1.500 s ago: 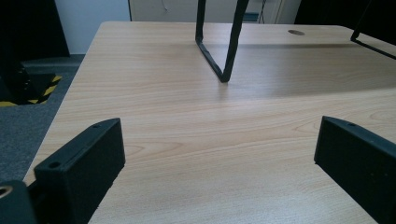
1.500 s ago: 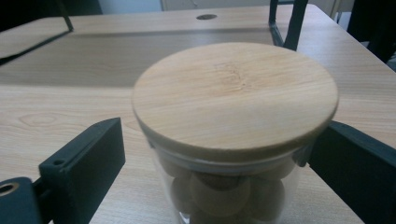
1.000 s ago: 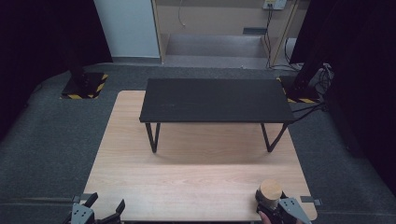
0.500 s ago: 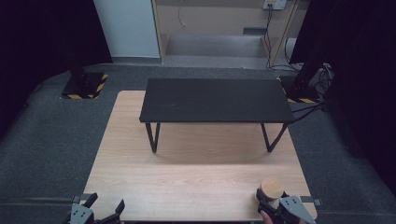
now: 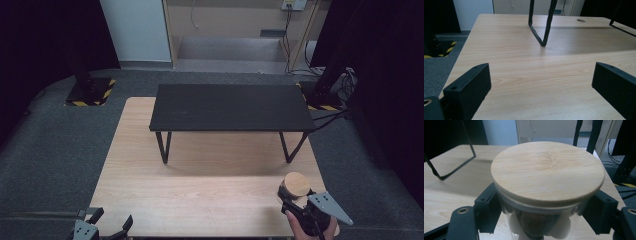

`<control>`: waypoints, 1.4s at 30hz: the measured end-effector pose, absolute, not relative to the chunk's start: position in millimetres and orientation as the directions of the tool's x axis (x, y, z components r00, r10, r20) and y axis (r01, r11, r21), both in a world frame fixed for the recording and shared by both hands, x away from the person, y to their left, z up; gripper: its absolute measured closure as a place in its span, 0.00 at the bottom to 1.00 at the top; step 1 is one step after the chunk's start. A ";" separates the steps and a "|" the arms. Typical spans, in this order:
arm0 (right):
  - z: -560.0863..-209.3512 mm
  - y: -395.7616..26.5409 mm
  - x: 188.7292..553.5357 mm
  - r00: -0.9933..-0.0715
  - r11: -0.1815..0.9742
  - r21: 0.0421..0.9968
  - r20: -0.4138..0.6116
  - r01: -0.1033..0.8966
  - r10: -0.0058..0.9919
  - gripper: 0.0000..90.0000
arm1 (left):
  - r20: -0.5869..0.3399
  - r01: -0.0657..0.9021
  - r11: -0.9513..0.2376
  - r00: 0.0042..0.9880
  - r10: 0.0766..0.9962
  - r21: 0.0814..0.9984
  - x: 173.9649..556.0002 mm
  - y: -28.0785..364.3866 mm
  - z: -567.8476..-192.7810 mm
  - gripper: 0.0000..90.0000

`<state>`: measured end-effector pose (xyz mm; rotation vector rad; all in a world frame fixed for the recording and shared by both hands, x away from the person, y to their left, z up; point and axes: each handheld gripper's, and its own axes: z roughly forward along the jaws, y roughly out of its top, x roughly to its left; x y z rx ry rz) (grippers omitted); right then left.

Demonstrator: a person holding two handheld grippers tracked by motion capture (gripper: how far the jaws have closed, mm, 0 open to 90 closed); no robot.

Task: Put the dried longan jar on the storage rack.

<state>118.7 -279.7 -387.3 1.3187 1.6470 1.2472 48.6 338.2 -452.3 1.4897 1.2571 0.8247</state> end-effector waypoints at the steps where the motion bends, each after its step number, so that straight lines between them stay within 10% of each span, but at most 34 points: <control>1: -383.5 -280.0 120.7 -0.260 0.030 0.949 0.056 0.315 0.964 0.29 | -0.091 0.300 0.017 0.235 0.968 0.954 48.0 338.2 -452.4 0.01; 42: -277.7 -281.9 184.9 -0.330 0.064 0.961 0.029 0.268 0.944 0.29 | -0.096 0.301 0.014 0.258 0.961 0.954 42.4 339.1 -448.1 0.01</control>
